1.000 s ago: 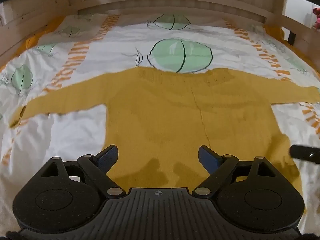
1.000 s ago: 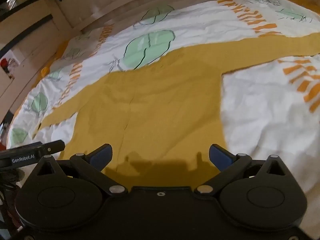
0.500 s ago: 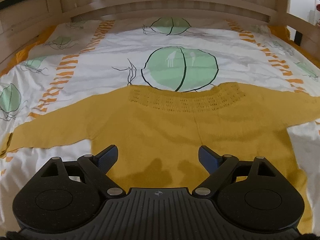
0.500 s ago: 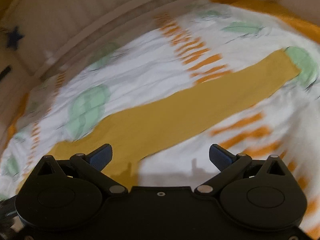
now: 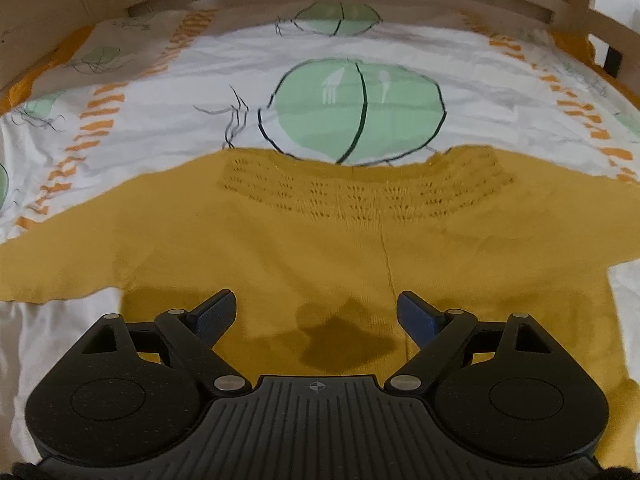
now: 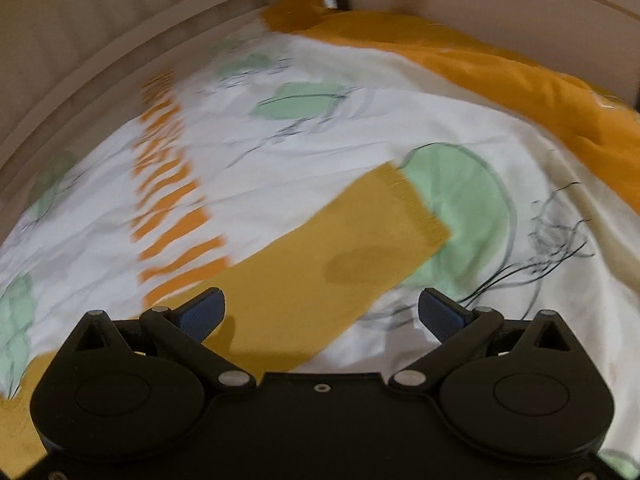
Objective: Fold small clothes
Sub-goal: 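Grasp the sweater's sleeve cuff with the right gripper and lift it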
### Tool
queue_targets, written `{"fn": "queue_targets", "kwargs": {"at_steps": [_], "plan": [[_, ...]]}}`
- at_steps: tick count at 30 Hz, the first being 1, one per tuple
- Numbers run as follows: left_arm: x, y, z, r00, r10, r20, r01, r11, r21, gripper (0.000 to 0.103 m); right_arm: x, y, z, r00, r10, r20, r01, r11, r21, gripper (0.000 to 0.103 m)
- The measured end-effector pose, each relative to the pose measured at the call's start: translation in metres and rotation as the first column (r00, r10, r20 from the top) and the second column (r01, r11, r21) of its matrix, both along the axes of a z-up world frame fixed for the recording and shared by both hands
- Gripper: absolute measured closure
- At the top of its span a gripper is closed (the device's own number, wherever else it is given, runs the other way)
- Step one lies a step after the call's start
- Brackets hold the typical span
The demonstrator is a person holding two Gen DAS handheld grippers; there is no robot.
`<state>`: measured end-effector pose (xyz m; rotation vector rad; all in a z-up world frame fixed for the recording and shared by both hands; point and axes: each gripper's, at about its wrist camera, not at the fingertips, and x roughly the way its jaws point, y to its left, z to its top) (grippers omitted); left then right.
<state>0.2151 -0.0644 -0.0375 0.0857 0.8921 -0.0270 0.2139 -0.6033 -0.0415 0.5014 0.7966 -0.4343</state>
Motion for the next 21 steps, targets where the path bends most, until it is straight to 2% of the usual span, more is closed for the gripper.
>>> {"fn": "queue_targets", "kwargs": {"at_steps": [3, 8, 12, 13, 14, 15, 17, 19, 21], "plan": [[0.007, -0.001, -0.013, 1.000, -0.001, -0.027, 0.001, 1.000, 0.004, 0.015, 0.003, -0.019, -0.011, 0.999, -0.049, -0.007, 0.049, 0.999, 0.013, 0.001], [0.015, 0.000, -0.034, 0.996, 0.004, -0.087, -0.004, 1.000, 0.002, 0.015, 0.007, -0.039, -0.031, 0.995, -0.097, 0.015, 0.095, 0.989, 0.110, 0.001], [0.014, 0.007, -0.044, 0.994, 0.009, -0.108, -0.012, 1.000, -0.027, 0.014, 0.007, -0.046, -0.041, 0.987, -0.151, 0.055, 0.141, 0.979, 0.150, 0.011], [0.015, 0.007, -0.044, 0.994, 0.006, -0.106, -0.009, 0.999, -0.033, 0.013, 0.008, -0.048, -0.042, 0.986, -0.157, 0.062, 0.146, 0.978, 0.152, 0.020], [0.015, 0.007, -0.044, 0.995, 0.001, -0.102, -0.005, 0.999, -0.037, 0.012, 0.008, -0.049, -0.042, 0.984, -0.168, 0.065, 0.157, 0.976, 0.149, 0.033], [0.015, 0.007, -0.045, 0.995, -0.003, -0.096, -0.001, 0.999, -0.039, 0.011, 0.009, -0.050, -0.042, 0.982, -0.180, 0.063, 0.170, 0.975, 0.142, 0.039], [0.015, 0.006, -0.045, 0.997, -0.010, -0.083, 0.006, 0.999, -0.045, 0.008, 0.011, -0.051, -0.041, 0.979, -0.195, 0.054, 0.187, 0.974, 0.125, 0.065], [0.013, 0.007, -0.046, 0.997, -0.013, -0.071, 0.010, 0.999, -0.044, 0.007, 0.011, -0.051, -0.039, 0.981, -0.179, 0.073, 0.168, 0.976, 0.138, 0.086], [0.014, 0.008, -0.047, 0.998, -0.016, -0.066, 0.012, 0.999, -0.052, 0.007, 0.011, -0.046, -0.032, 0.981, -0.171, 0.091, 0.158, 0.978, 0.138, 0.086]]}}
